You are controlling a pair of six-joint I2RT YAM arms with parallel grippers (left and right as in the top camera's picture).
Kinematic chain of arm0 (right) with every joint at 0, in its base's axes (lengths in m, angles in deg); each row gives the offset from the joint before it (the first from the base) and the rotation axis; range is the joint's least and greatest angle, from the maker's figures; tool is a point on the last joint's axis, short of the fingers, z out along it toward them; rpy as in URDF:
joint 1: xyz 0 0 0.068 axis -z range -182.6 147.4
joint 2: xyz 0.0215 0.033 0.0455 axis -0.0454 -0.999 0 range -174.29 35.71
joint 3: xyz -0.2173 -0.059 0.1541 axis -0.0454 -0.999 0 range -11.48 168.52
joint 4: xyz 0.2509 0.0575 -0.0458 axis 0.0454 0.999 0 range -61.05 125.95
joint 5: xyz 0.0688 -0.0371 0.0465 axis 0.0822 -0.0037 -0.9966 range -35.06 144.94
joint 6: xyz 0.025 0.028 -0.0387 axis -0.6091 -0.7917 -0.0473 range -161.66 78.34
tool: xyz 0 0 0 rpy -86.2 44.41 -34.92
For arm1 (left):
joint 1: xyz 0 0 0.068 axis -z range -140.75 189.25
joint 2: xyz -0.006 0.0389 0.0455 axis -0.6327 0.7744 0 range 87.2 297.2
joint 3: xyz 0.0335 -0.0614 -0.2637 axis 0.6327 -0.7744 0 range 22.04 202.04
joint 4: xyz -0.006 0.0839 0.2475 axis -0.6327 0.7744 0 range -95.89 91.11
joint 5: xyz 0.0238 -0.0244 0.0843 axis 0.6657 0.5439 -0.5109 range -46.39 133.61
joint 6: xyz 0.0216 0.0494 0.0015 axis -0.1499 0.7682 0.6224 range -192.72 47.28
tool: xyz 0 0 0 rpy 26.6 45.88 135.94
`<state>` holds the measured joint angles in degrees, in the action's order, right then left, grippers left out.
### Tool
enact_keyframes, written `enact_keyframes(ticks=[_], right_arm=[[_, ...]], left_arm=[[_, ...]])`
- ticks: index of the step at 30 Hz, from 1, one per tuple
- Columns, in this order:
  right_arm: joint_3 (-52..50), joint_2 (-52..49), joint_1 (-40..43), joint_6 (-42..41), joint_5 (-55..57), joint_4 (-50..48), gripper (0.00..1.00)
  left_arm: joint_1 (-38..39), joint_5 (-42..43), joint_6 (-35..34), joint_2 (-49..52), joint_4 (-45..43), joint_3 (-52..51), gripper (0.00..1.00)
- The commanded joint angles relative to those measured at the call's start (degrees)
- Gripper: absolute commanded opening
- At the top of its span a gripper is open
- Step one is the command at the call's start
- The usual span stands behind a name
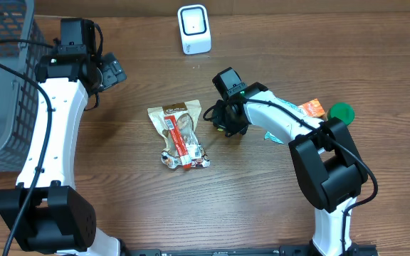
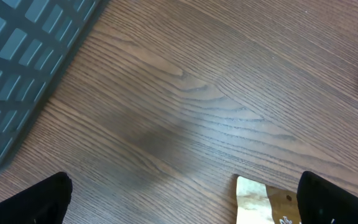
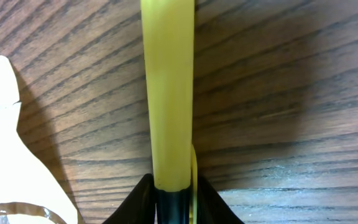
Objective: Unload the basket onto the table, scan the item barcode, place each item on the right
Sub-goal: 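Lift the highlighter with the right gripper, then carry the highlighter up and hold it at the white scanner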
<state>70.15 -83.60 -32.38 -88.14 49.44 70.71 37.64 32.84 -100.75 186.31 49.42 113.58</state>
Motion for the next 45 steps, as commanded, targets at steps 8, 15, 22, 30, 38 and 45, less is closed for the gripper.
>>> enact_keyframes(ticks=[8,15,22,30,38,45], right_arm=[[-0.52,-0.39,-0.24,4.98,2.84,1.29,0.2],[-0.48,-0.39,1.05,9.81,-0.09,1.38,0.04],[8.07,1.44,2.78,22.91,0.81,8.28,0.04],[30.47,2.62,4.17,33.05,1.81,23.85,0.04],[50.16,2.62,4.68,38.21,3.5,31.19,0.04],[50.66,0.2,4.61,50.01,11.98,21.44,0.04]], left_arm=[[-0.22,-0.13,1.25,-0.5,-0.04,0.35,1.0],[-0.2,-0.13,1.25,-0.5,-0.04,0.35,1.0],[-0.2,-0.13,1.22,-0.5,-0.04,0.35,1.0],[-0.22,-0.15,1.25,-0.5,-0.04,0.35,1.0],[-0.22,-0.13,1.25,-0.5,-0.04,0.35,1.0],[-0.2,-0.13,1.22,-0.5,-0.04,0.35,1.0]])
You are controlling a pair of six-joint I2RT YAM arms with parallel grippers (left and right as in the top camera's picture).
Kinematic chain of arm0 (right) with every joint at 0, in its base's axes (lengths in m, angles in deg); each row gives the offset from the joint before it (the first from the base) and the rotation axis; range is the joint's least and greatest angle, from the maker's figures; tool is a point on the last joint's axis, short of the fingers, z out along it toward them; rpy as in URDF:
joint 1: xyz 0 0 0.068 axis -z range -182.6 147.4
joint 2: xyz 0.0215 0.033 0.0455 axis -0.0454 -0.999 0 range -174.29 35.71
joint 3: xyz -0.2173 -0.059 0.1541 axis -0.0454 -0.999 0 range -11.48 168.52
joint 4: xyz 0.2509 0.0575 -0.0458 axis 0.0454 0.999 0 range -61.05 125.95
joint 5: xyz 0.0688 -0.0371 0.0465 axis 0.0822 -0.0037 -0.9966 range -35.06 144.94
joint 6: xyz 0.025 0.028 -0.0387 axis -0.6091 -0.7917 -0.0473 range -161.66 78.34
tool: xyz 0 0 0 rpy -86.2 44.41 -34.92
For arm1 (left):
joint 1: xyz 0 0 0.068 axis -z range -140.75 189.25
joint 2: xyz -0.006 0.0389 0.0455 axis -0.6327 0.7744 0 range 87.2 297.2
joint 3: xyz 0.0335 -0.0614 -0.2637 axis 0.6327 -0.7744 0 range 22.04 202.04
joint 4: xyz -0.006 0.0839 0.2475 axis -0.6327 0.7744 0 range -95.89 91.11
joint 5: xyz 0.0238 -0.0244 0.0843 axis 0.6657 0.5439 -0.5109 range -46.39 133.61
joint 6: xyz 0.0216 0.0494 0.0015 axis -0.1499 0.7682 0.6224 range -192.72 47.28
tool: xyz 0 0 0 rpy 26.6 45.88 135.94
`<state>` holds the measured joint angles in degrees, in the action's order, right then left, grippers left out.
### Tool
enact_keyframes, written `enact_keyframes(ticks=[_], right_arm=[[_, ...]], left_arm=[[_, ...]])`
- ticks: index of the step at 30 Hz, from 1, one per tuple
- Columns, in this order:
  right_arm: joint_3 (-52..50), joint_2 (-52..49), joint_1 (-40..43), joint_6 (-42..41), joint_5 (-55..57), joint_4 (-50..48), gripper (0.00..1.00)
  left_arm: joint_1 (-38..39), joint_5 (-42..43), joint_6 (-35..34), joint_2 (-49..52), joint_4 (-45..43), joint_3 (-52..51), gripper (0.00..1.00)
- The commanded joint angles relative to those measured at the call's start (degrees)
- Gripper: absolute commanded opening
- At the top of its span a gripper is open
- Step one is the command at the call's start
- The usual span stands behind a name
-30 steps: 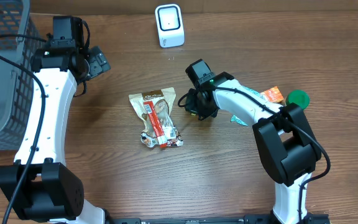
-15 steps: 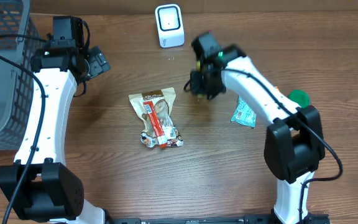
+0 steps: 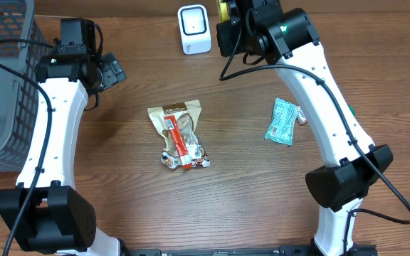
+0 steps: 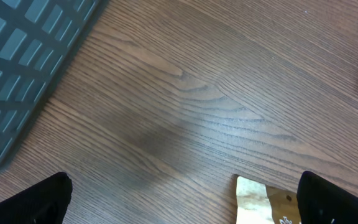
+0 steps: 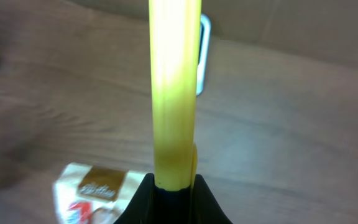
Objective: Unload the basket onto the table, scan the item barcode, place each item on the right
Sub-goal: 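Carry the highlighter up and hold it at the white scanner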
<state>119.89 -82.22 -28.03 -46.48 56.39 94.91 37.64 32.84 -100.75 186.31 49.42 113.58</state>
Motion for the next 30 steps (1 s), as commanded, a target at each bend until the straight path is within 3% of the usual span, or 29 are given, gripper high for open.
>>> enact_keyframes(ticks=[1,6,24,30], right_arm=[[0.92,-1.99,0.26,10.73,5.18,-4.09,0.04],[0.9,-7.63,0.26,21.86,7.17,-11.65,0.04],[0.85,-26.6,0.13,24.33,30.45,-31.21,0.04],[0.85,-29.7,-1.05,38.4,32.04,-35.71,0.04]], left_arm=[[-0.2,-0.13,1.25,-0.5,-0.04,0.35,1.0],[-0.22,-0.13,1.22,-0.5,-0.04,0.35,1.0],[-0.22,-0.13,1.25,-0.5,-0.04,0.35,1.0],[-0.2,-0.13,1.25,-0.5,-0.04,0.35,1.0]])
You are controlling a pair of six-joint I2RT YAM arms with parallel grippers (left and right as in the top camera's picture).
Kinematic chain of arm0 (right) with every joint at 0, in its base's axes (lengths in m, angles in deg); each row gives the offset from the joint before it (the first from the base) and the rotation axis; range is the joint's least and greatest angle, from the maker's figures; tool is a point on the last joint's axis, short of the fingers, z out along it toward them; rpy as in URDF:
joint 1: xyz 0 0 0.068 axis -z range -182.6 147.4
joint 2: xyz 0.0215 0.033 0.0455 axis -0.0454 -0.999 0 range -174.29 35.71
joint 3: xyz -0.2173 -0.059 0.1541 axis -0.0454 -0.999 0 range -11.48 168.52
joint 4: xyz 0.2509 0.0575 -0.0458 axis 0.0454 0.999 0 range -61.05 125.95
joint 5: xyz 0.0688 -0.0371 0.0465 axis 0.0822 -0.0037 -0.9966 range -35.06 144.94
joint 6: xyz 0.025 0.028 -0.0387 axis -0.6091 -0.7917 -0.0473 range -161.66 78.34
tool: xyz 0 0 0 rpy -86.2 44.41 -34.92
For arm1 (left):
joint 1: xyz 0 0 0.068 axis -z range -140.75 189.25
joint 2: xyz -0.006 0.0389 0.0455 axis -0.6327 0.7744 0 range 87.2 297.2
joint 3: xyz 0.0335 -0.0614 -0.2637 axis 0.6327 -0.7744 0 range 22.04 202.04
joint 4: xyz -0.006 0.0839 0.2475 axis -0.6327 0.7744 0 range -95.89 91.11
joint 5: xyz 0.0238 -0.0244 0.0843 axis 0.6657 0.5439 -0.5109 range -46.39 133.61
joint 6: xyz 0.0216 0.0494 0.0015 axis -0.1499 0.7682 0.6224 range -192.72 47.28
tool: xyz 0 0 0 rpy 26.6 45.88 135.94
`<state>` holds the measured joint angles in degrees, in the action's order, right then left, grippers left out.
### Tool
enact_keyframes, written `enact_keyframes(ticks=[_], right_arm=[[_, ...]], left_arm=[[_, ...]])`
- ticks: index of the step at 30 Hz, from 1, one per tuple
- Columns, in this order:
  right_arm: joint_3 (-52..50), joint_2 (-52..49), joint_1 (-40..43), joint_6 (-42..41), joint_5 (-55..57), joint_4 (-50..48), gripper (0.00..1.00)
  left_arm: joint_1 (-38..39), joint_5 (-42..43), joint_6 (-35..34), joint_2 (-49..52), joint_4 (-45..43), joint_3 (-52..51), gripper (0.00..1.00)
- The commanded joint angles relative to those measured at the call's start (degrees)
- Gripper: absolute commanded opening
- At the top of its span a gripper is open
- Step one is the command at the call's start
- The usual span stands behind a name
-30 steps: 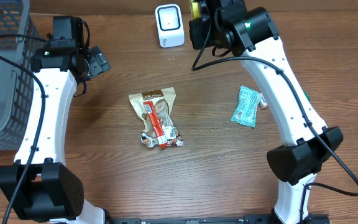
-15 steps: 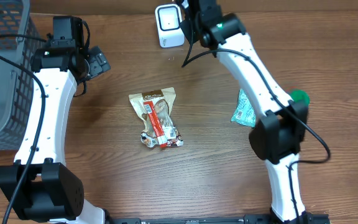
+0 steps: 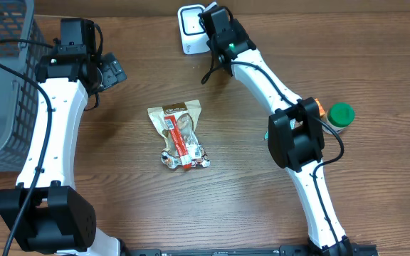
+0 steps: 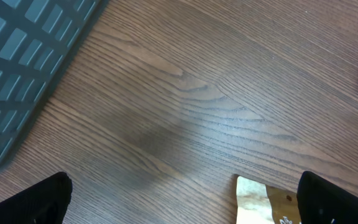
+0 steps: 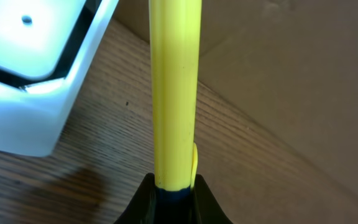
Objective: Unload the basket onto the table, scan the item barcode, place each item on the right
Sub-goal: 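Carry the highlighter up and hold it at the white scanner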
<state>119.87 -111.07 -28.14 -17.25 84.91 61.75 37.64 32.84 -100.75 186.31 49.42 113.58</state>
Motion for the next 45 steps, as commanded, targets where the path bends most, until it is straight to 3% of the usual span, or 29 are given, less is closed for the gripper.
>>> enact_keyframes(ticks=[1,11,45], right_arm=[[0.87,-1.14,-1.31,11.3,4.5,-3.65,0.04],[0.83,-2.21,-3.74,23.61,4.87,-11.65,0.04],[-2.84,-2.71,-2.95,24.94,1.27,-8.26,0.04]], left_arm=[[-0.2,-0.13,1.25,-0.5,-0.04,0.35,1.0],[-0.22,-0.13,1.25,-0.5,-0.04,0.35,1.0],[-0.22,-0.13,1.25,-0.5,-0.04,0.35,1.0]])
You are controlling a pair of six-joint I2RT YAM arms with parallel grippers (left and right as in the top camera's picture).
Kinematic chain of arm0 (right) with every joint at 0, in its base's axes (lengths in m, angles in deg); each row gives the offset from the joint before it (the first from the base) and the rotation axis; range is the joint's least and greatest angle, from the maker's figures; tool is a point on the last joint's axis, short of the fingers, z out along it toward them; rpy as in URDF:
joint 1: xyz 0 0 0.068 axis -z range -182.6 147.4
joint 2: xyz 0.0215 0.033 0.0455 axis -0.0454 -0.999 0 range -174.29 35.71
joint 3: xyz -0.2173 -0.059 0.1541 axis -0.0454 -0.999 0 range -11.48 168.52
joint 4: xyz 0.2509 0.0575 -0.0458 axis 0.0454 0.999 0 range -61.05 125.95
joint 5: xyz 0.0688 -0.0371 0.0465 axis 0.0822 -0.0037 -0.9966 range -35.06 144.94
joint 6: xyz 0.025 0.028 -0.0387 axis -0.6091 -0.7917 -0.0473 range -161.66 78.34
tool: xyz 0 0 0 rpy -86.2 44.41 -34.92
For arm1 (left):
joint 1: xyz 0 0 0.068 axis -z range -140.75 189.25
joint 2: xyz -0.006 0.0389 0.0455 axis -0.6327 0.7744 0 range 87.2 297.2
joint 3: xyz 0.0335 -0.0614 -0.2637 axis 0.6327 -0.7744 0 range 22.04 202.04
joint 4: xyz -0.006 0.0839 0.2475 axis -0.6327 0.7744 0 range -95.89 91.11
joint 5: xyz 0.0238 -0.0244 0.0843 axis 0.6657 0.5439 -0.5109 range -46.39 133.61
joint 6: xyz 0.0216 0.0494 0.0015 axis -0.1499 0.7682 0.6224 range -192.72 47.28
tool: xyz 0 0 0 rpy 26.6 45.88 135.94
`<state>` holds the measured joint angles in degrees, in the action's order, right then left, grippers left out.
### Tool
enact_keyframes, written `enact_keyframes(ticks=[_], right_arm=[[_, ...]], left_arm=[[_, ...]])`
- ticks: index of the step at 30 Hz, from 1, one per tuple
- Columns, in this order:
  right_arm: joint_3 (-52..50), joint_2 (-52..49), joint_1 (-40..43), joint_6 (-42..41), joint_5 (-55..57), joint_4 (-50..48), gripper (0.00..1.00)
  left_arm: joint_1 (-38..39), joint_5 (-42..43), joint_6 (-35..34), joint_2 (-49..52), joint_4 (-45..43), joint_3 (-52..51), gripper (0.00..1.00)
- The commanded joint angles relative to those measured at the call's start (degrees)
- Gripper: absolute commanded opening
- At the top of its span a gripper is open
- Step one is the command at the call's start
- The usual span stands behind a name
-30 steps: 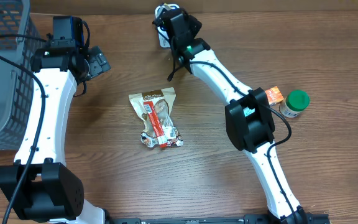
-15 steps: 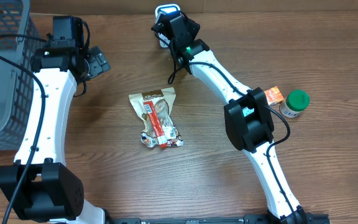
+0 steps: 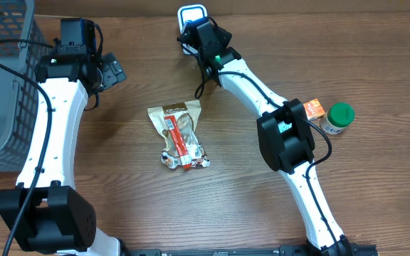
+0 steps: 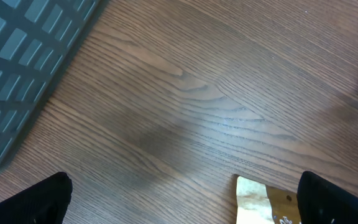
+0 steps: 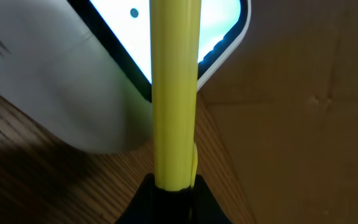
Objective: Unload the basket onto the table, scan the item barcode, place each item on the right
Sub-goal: 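Carry the highlighter up and hold it at the white scanner, then move the highlighter right and set it on the teal pack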
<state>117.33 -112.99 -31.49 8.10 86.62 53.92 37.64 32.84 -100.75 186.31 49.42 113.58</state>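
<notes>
My right gripper is shut on a long, narrow yellow item, which stands straight out from the jaws. The item is held right in front of the lit window of the white barcode scanner at the back edge of the table. From overhead the yellow item is hidden under the gripper. My left gripper hovers open over bare wood at the left, holding nothing, its dark fingertips wide apart.
A clear snack pack with a brown label lies mid-table. An orange packet and a green-lidded jar sit at the right. A grey wire basket fills the left edge. A cardboard wall rises behind the scanner.
My right gripper has shifted a little to the left. The yellow item was beside the scanner's right edge and is now across its lit window. The left arm is unchanged.
My right gripper was shut on the yellow item low over the table, next to the snack pack. Then it held the item up near the scanner at the back, then at the scanner's right side, and now before its window. The left gripper stayed open and still.
</notes>
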Motion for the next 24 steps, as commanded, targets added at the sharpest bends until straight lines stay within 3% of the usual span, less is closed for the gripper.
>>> enact_keyframes(ticks=[1,11,18,24], right_arm=[[-0.31,-0.79,0.42,-0.42,-0.44,-0.46,0.04],[0.04,-0.17,-0.17,-1.33,5.03,-0.26,0.04],[0.26,8.61,-2.16,-13.99,6.03,2.86,0.04],[0.26,19.06,-3.39,-28.63,5.97,17.25,0.04]], left_arm=[[-0.22,-0.13,1.25,-0.5,-0.04,0.35,1.0],[-0.22,-0.13,1.22,-0.5,-0.04,0.35,1.0],[-0.2,-0.13,1.25,-0.5,-0.04,0.35,1.0],[-0.22,-0.15,1.25,-0.5,-0.04,0.35,1.0]])
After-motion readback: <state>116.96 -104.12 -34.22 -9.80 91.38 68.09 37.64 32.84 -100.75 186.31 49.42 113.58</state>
